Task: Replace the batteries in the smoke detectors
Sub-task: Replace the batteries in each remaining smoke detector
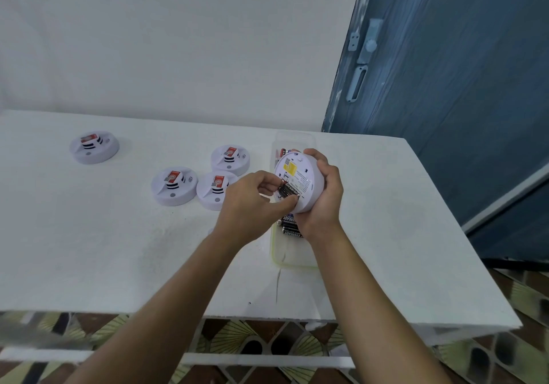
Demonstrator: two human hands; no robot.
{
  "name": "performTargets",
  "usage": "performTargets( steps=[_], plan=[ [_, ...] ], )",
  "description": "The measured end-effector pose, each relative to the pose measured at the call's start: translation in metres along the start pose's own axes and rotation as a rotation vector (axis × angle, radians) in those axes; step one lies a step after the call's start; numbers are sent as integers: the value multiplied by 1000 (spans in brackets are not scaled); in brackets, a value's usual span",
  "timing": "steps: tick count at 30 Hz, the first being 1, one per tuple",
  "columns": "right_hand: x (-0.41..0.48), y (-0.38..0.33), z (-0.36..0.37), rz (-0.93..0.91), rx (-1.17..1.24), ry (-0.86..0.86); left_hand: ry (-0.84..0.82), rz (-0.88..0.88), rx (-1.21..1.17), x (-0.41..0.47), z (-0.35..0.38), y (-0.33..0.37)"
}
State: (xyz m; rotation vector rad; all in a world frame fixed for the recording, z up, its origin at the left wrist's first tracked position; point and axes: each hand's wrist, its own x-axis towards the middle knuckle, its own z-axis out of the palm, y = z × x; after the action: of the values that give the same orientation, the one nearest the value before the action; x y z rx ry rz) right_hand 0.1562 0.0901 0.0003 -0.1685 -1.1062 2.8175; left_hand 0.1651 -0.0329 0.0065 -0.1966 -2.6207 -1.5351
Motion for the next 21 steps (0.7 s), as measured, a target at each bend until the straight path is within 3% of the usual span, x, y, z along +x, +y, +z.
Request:
performTargets(
  steps=[12, 21],
  plan=[
    [0, 2, -2, -14, -4, 5, -42, -39, 46, 4, 4, 5],
    [1, -2, -8, -29, -7, 26, -65, 31, 105, 6, 12, 9]
  ],
)
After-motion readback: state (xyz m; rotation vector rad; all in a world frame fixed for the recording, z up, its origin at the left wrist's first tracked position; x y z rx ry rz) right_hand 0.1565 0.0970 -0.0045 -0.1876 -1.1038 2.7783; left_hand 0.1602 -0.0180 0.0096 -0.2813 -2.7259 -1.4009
